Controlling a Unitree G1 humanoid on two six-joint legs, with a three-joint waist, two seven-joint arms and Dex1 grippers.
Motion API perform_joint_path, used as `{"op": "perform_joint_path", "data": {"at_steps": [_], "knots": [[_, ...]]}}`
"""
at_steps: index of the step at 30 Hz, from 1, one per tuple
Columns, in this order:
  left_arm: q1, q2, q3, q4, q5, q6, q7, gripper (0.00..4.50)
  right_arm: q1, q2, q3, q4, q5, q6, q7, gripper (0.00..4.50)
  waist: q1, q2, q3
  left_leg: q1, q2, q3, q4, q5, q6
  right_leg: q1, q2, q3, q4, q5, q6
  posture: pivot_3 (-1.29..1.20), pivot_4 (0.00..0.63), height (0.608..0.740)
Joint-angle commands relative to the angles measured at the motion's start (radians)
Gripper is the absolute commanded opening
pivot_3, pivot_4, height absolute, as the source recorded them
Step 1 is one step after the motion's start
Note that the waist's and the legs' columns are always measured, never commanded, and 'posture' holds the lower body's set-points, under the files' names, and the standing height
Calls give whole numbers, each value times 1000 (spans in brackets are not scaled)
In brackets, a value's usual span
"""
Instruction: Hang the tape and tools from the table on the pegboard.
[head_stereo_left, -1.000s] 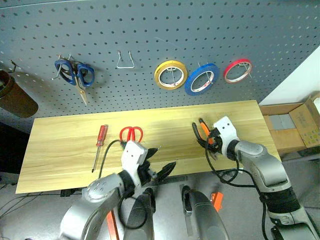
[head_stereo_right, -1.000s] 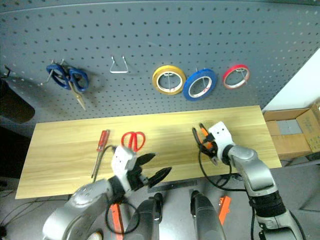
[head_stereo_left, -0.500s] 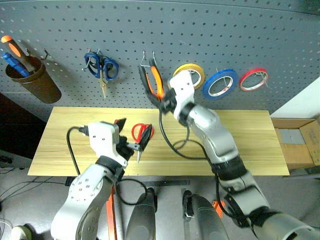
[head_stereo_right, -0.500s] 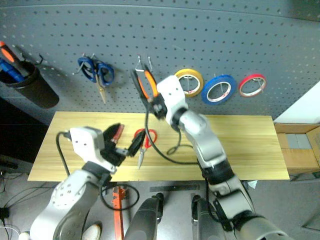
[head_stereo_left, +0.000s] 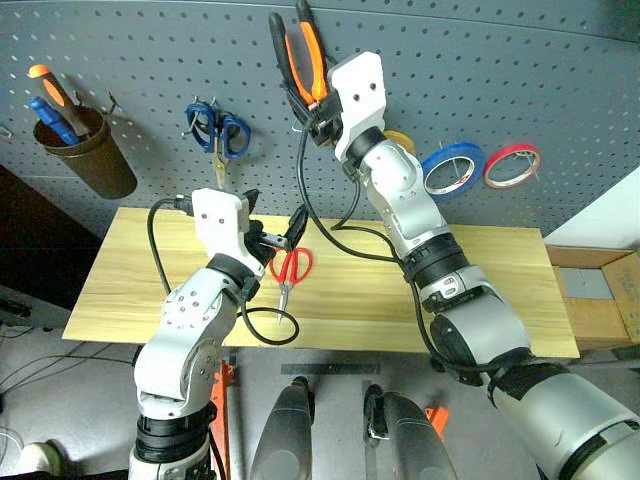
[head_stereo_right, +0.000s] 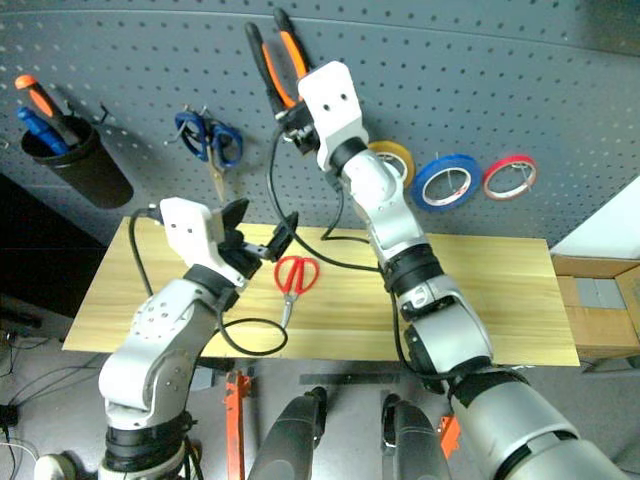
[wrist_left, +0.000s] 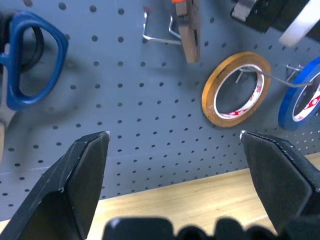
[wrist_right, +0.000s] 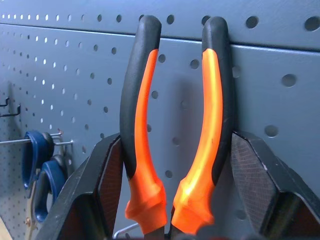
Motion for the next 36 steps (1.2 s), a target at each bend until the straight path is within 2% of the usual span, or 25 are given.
{"op": "perform_joint_path", "data": {"at_steps": [1,14,19,26,36], "knots": [[-23,-1,-7,-21,2,-24,-6,4500,-54,3,-30,-8,10,-48,-8,2662,0,0,0,0,1,0,-1,1,0,0,1,-1,0,1,-1,299,225,740],[6,8,0,-70,-12,15,-1,4500,74,19,-18,-252,15,76,1,2662,1,0,0,0,2,0,-1,2,0,0,0,-1,1,4,-7,297,229,740],[-4,10,0,-57,-10,12,-3,4500,68,32,-25,-286,11,89,-19,2662,1,0,0,1,2,0,-1,3,-1,0,1,-1,2,4,-6,297,230,740],[-11,8,7,-24,2,-8,-3,4500,-21,47,-51,-155,18,7,-40,2662,1,0,0,1,1,-1,-1,4,-1,0,1,-2,2,4,-6,315,235,740],[7,9,7,-57,0,20,17,4500,-144,67,-113,199,27,-234,-65,2662,9,0,0,1,2,-1,-1,4,-1,0,1,-2,2,4,-6,380,266,740]]}}
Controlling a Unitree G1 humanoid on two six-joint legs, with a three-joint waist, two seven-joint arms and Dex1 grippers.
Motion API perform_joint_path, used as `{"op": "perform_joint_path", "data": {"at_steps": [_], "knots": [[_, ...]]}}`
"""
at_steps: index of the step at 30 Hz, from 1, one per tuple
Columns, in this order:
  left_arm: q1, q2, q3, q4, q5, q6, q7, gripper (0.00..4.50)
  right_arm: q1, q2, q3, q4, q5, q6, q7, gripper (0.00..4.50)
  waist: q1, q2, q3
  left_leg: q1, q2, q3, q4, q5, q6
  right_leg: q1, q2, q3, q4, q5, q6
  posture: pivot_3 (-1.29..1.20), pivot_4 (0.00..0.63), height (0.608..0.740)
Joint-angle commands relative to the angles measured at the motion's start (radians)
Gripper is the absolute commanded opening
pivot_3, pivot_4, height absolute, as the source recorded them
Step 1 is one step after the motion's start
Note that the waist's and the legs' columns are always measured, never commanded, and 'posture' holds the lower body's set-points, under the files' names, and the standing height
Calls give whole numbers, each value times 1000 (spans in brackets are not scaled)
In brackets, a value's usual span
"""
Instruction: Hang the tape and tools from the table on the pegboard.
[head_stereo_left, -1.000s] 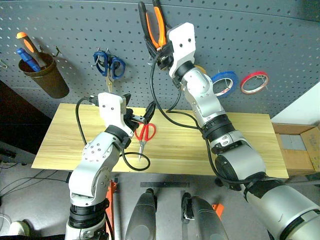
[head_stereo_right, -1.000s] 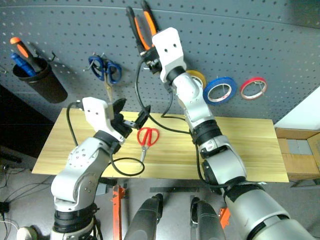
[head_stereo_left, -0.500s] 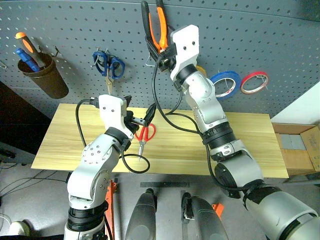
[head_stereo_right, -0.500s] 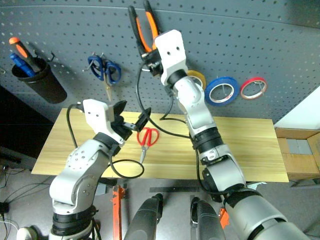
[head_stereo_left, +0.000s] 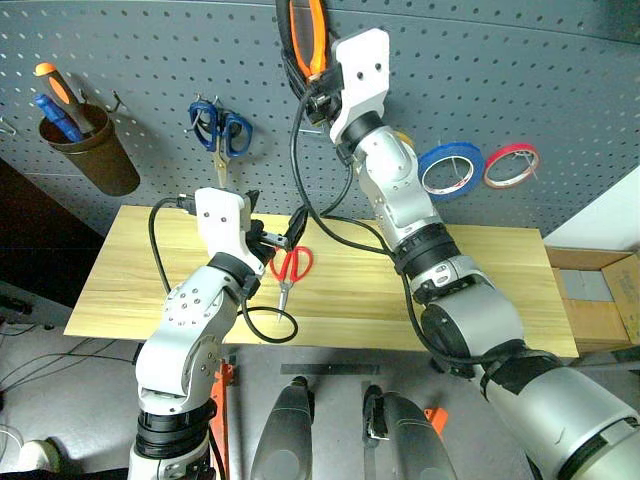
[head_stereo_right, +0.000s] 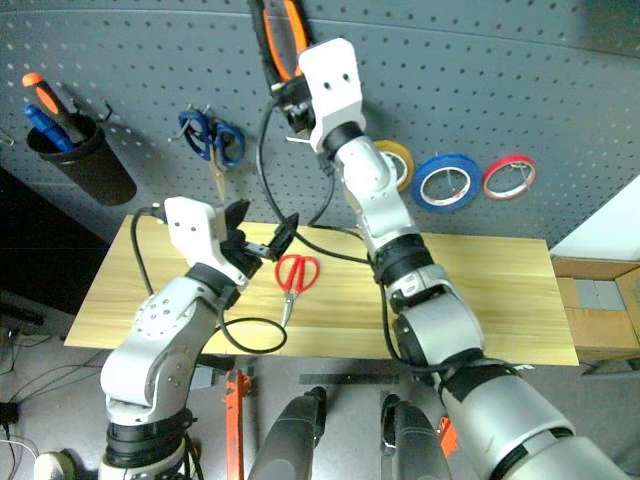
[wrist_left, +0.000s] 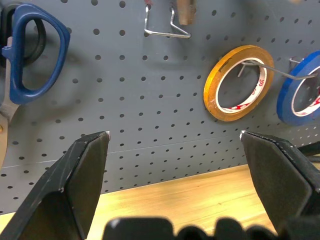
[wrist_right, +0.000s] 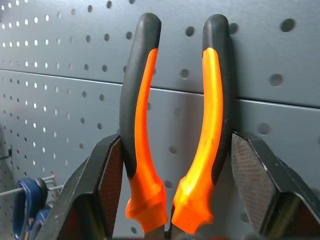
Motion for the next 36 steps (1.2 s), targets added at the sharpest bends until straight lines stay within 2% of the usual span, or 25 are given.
{"op": "perform_joint_path", "data": {"at_steps": [1,11,20,28,36], "knots": [[17,4,8,-79,-10,17,8,4500,-38,6,-28,61,1,-121,-34,2662,3,0,0,0,0,0,0,0,0,0,0,0,0,0,0,391,264,740],[50,37,41,-144,-36,86,-2,4500,-30,12,-31,162,-24,-191,-95,2662,11,0,0,2,0,0,0,0,1,1,0,0,0,-2,3,406,288,740],[20,27,28,-105,-31,68,-12,4500,69,23,-9,88,-52,-206,-141,2662,14,0,0,5,7,0,-1,0,1,4,0,1,-1,-2,3,380,273,740],[23,31,31,-106,-33,66,-26,4500,-26,5,-26,138,-79,-246,-248,2662,20,0,0,5,9,1,-1,0,1,5,2,0,-1,-2,2,386,270,740],[39,34,40,-127,-32,75,-23,4500,-24,37,-22,161,-74,-269,-271,2662,32,0,0,5,10,1,-1,0,1,5,3,0,-2,-2,2,410,272,740]]}}
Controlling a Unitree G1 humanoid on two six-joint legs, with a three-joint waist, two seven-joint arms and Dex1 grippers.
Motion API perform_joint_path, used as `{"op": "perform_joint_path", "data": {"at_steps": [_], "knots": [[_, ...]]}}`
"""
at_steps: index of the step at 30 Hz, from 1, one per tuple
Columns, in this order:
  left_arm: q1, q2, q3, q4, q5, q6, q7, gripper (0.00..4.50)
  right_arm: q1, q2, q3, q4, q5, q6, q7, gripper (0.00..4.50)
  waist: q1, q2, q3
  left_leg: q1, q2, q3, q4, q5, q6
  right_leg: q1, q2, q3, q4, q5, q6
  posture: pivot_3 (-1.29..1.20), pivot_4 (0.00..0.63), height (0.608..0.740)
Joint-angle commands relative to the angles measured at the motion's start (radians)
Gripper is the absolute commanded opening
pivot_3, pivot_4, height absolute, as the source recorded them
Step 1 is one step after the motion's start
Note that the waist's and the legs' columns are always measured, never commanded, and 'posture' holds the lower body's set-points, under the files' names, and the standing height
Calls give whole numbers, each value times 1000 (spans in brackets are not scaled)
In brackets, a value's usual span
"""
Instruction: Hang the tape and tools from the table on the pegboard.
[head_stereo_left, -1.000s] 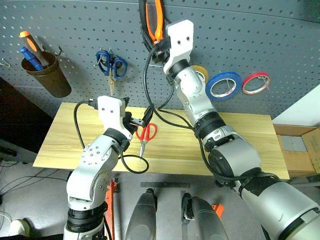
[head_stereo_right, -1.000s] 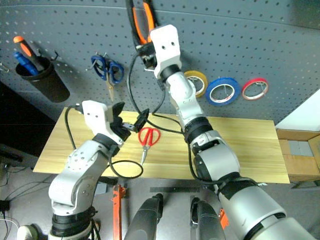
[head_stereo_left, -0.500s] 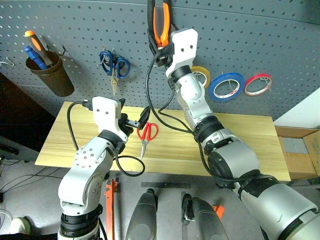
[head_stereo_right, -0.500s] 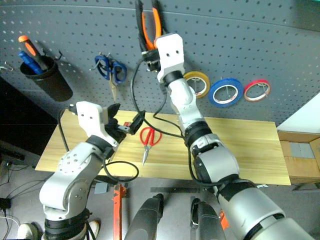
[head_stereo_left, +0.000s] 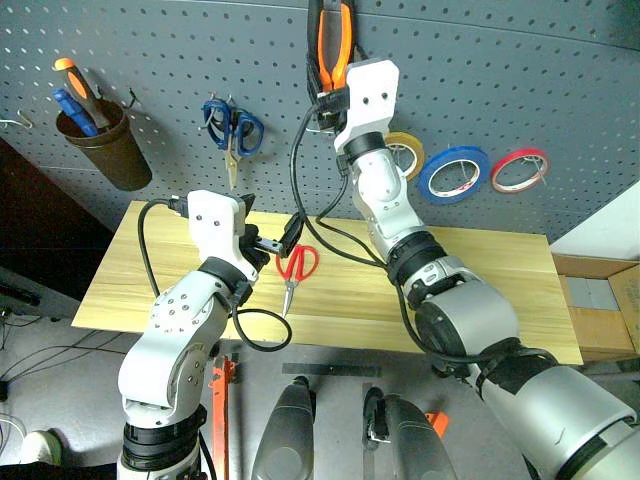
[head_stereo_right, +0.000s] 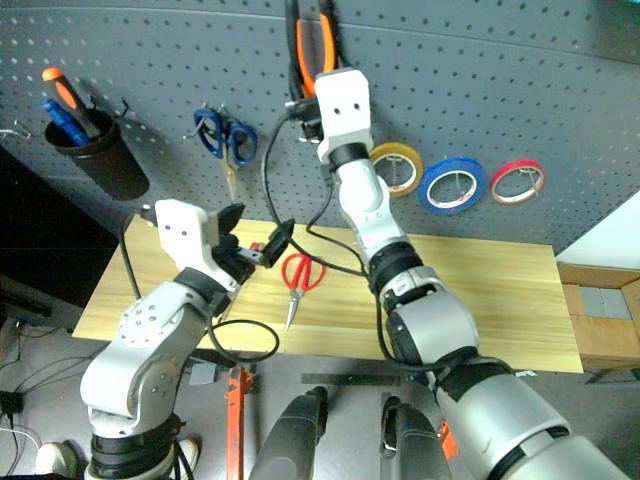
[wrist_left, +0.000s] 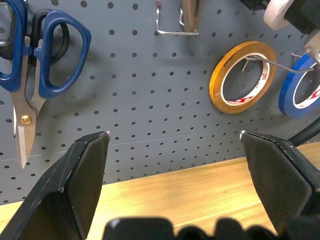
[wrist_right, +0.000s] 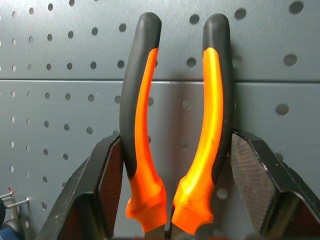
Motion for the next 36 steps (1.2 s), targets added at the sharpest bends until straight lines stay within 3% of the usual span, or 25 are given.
{"op": "perform_joint_path", "data": {"at_steps": [1,19,23,25,29,36], "knots": [[9,3,11,-41,-12,-9,1,4500,-28,16,-9,-20,-2,-36,-11,2662,0,0,0,0,0,0,0,0,0,0,0,0,0,0,0,413,274,740],[-13,-5,5,-5,0,-26,3,4500,75,0,31,-29,-45,96,76,2662,0,0,0,0,1,1,-2,0,0,-1,1,0,-1,0,-1,379,277,740],[-16,-8,-2,12,6,-38,1,4500,99,-17,34,-80,-39,113,102,3862,0,0,0,0,1,1,-2,0,0,-1,1,0,-1,0,-1,364,280,740],[-11,-11,-8,20,7,-45,-3,4500,142,-32,41,-159,-31,130,129,4487,0,0,0,0,1,1,-2,0,0,-1,1,0,-1,0,0,356,279,740],[6,-19,-23,32,14,-61,-5,4500,266,-60,79,-393,-13,183,246,4487,3,1,0,-1,1,1,-2,0,0,-1,1,0,-1,0,0,335,283,740],[93,-11,-74,69,78,-72,12,4500,582,-165,184,-960,54,473,483,4487,-10,3,2,-1,2,2,-3,0,0,-2,1,2,-2,-1,0,277,306,740]]}}
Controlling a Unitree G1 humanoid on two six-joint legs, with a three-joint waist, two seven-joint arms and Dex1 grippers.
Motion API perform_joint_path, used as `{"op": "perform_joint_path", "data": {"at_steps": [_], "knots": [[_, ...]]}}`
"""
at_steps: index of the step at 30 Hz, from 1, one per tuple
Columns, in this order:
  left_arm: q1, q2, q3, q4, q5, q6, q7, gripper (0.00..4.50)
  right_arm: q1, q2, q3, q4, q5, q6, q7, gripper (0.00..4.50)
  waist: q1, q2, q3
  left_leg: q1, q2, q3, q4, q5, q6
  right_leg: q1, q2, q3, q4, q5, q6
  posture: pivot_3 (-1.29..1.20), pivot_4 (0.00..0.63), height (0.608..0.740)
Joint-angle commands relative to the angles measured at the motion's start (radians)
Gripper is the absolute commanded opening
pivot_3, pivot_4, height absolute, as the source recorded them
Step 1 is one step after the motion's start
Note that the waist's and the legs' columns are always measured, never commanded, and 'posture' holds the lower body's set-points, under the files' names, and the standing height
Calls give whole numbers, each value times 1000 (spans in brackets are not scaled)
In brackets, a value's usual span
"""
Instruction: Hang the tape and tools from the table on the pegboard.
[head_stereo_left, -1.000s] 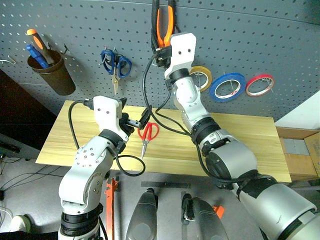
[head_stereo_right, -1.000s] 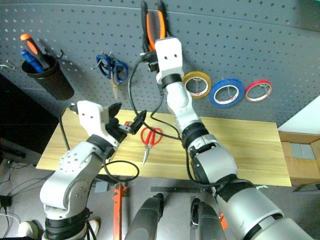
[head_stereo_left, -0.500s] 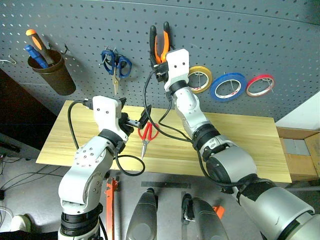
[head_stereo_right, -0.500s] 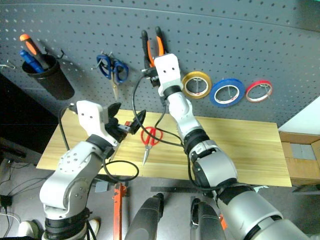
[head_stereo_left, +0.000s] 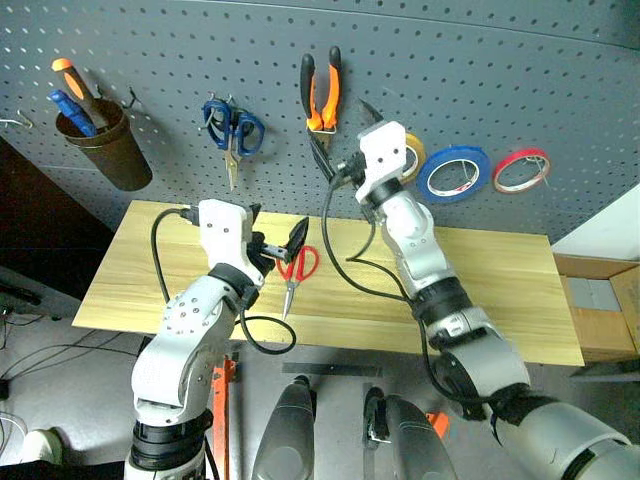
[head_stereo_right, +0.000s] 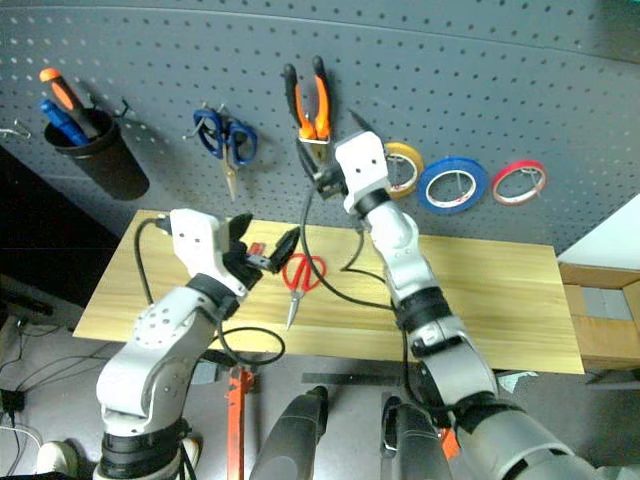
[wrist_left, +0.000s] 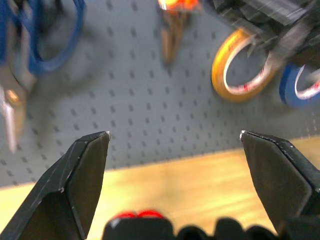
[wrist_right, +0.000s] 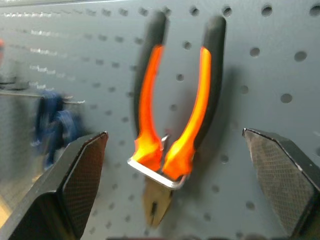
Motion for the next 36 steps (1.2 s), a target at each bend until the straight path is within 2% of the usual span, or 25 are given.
{"op": "perform_joint_path", "data": {"at_steps": [1,4,7,13,17,24,27,36], "knots": [[39,18,-30,13,66,-8,25,4500,148,-71,89,-332,75,167,172,4487,-2,1,1,0,0,0,0,0,0,0,0,0,0,0,0,256,312,740],[48,25,-58,86,111,56,54,4500,312,-173,177,-547,139,357,310,4487,-13,3,2,0,0,1,1,0,0,0,0,1,0,0,0,219,325,740],[54,13,-76,183,148,67,78,4500,453,-265,208,-668,169,452,375,4487,-27,4,2,1,0,1,1,0,0,0,0,1,1,-2,-2,181,340,740],[42,8,-114,345,210,81,90,4500,671,-421,226,-787,206,459,498,4487,-54,6,5,1,1,2,1,0,0,0,-1,1,0,-4,-6,135,372,740],[29,14,-138,406,256,99,98,4500,714,-449,218,-808,209,446,515,4487,-81,6,7,1,1,2,1,0,0,-1,-1,1,0,-4,-6,118,384,740],[20,23,-159,458,295,125,90,4500,666,-425,210,-792,216,458,509,4487,-107,6,17,1,1,2,0,0,0,-2,-1,1,0,-4,-6,92,395,740],[23,23,-155,448,311,143,105,3934,646,-424,195,-767,218,449,512,4500,-108,7,21,1,1,3,0,0,0,-2,-1,2,0,-4,-6,94,393,740],[35,20,-119,451,313,146,104,872,620,-413,192,-746,205,445,503,4500,-115,7,23,1,0,3,0,-1,-1,-2,-1,2,-1,-5,-5,97,382,740]]}}
